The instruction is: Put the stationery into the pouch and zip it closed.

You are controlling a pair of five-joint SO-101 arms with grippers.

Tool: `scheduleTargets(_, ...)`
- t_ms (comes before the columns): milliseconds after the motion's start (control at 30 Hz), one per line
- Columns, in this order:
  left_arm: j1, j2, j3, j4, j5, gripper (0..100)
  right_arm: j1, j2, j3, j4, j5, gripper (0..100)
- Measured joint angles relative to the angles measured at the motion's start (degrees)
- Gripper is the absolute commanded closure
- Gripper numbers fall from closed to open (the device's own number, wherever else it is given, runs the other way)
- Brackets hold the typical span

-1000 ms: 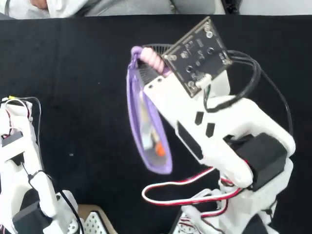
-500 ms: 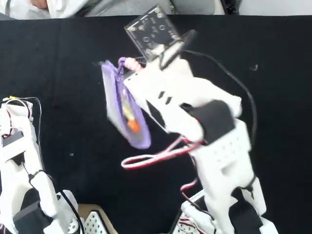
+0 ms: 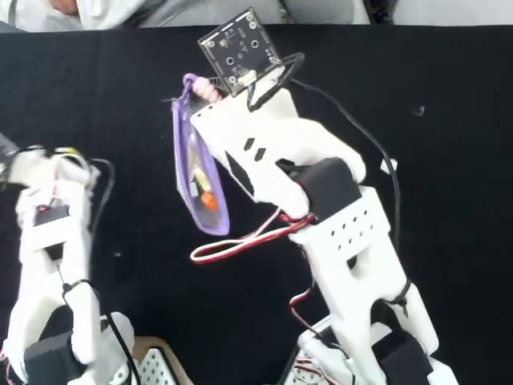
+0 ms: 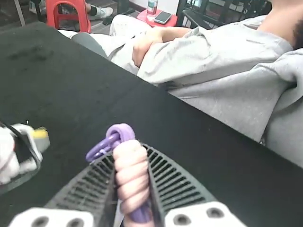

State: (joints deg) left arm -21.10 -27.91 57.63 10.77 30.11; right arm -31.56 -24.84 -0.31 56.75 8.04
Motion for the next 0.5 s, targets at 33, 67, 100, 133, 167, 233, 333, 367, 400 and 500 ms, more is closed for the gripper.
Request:
scheduleTargets(33, 1.5, -1.2, -0.2, 1.8, -1.3, 97, 0.0, 0.0, 0.0, -0.1, 0.6, 98.7)
scheduleTargets(67, 2.8, -2.9, -0.4, 3.6, -2.5, 97, 0.0, 0.0, 0.0, -0.3, 1.4, 98.7)
scheduleTargets(100, 4.0, -4.9, -0.4, 5.6, -3.5, 97, 0.0, 0.0, 0.0, -0.3, 2.1, 98.7)
scheduleTargets(133, 5.2, -7.3, -0.4, 7.8, -4.6, 97, 0.0, 0.0, 0.0, -0.3, 2.6, 98.7)
scheduleTargets(167, 6.3, -10.2, -0.4, 9.9, -5.6, 97, 0.0, 0.0, 0.0, -0.5, 3.0, 98.7)
scheduleTargets(233, 8.9, -16.8, -0.4, 15.1, -7.9, 97, 0.0, 0.1, 0.0, -1.4, 3.3, 98.7)
scheduleTargets(333, 13.2, -28.8, -0.4, 24.4, -10.9, 97, 0.0, 0.1, 0.0, -2.8, 3.3, 98.7)
scheduleTargets(367, 14.8, -33.2, -0.4, 27.6, -11.9, 97, 0.0, 0.1, 0.0, -3.1, 3.3, 98.7)
scheduleTargets(400, 16.2, -37.7, -0.4, 31.0, -12.9, 97, 0.0, 0.1, 0.0, -3.3, 3.3, 98.7)
scheduleTargets(500, 20.5, -51.3, -0.4, 40.1, -15.6, 97, 0.0, 0.1, 0.0, -4.2, 3.3, 98.7)
